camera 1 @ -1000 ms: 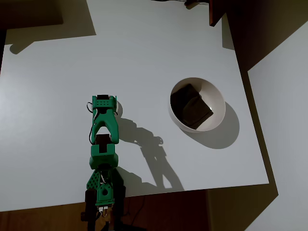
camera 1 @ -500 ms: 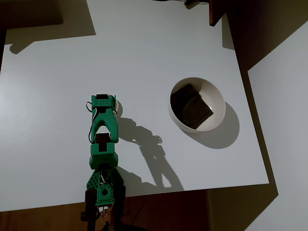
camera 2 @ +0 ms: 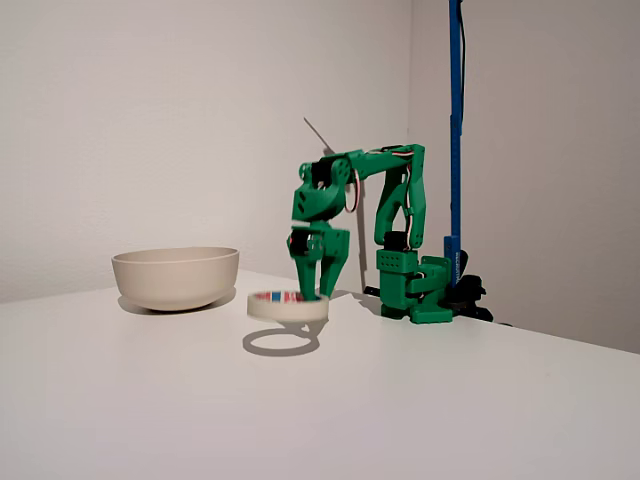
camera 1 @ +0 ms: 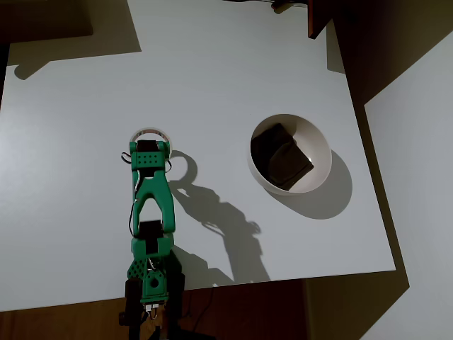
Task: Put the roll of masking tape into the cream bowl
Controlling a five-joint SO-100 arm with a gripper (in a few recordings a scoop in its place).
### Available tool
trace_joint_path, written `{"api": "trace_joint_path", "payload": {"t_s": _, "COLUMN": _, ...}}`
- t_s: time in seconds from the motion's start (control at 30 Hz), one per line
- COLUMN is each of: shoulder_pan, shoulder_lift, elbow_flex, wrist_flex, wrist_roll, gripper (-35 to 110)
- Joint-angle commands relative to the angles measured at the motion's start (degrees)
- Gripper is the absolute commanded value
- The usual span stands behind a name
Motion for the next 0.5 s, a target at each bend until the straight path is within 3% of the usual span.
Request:
{"api": "trace_joint_path", "payload": {"t_s": 0.0, "shoulder_pan": -0.1, "shoulder_lift": 18.1, "elbow_flex": -2.5, "wrist_flex": 6.0, "wrist_roll": 1.7, "gripper": -8}}
{"api": "trace_joint_path", "payload": {"t_s": 0.27, "shoulder_pan": 1.9, "shoulder_lift": 43.7, "elbow_flex": -2.6, "wrist_flex": 16.3, "wrist_roll": 3.3, "gripper": -8}}
{"api": "trace_joint_path", "payload": {"t_s": 0.47, "shoulder_pan": 12.6, "shoulder_lift": 50.2, "elbow_flex": -9.3, "wrist_flex": 21.4, "wrist_roll": 2.0, "gripper": -8}}
